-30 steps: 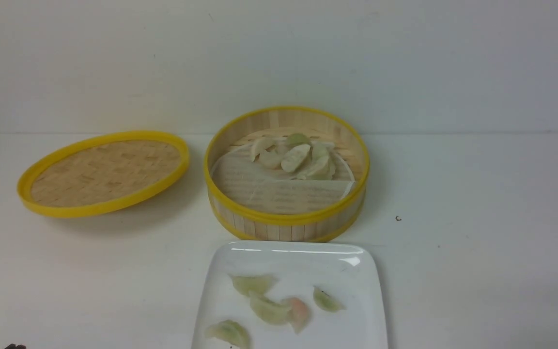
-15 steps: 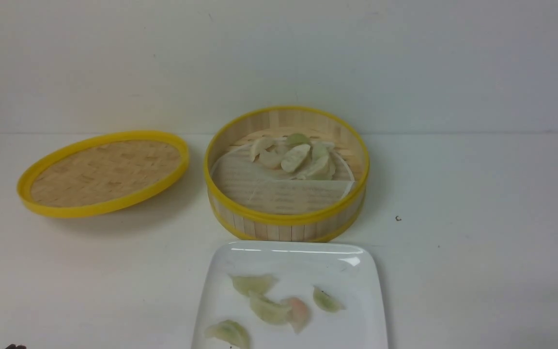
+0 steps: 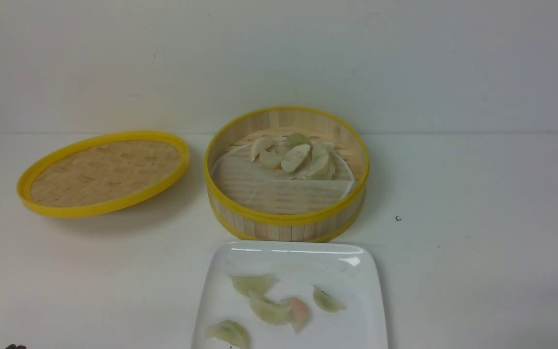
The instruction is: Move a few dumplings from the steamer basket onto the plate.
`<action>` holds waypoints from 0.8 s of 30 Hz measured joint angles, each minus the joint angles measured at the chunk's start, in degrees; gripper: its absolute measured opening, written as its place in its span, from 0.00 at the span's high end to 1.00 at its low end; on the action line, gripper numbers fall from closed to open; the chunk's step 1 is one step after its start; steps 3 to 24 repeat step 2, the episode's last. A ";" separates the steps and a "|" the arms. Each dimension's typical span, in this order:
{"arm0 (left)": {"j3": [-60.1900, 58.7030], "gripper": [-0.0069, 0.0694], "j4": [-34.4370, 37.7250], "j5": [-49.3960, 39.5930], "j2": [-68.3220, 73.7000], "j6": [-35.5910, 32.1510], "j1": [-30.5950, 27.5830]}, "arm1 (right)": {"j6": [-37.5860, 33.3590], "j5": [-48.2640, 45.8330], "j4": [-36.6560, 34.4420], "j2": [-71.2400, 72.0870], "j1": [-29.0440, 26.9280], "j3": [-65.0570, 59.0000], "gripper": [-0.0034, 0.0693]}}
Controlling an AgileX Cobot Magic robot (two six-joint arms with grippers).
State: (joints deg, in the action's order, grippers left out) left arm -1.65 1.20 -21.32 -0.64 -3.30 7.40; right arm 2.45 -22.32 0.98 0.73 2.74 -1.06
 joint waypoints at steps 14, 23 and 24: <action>0.00 0.92 0.00 0.00 0.00 0.00 0.00 | 0.00 0.00 0.00 0.00 0.00 0.00 0.97; 0.00 0.92 0.00 0.00 0.00 0.00 0.00 | 0.00 0.00 0.00 0.00 0.00 0.00 0.97; 0.00 0.92 0.00 0.00 0.00 0.00 0.00 | 0.00 0.00 0.00 0.00 0.00 0.00 0.97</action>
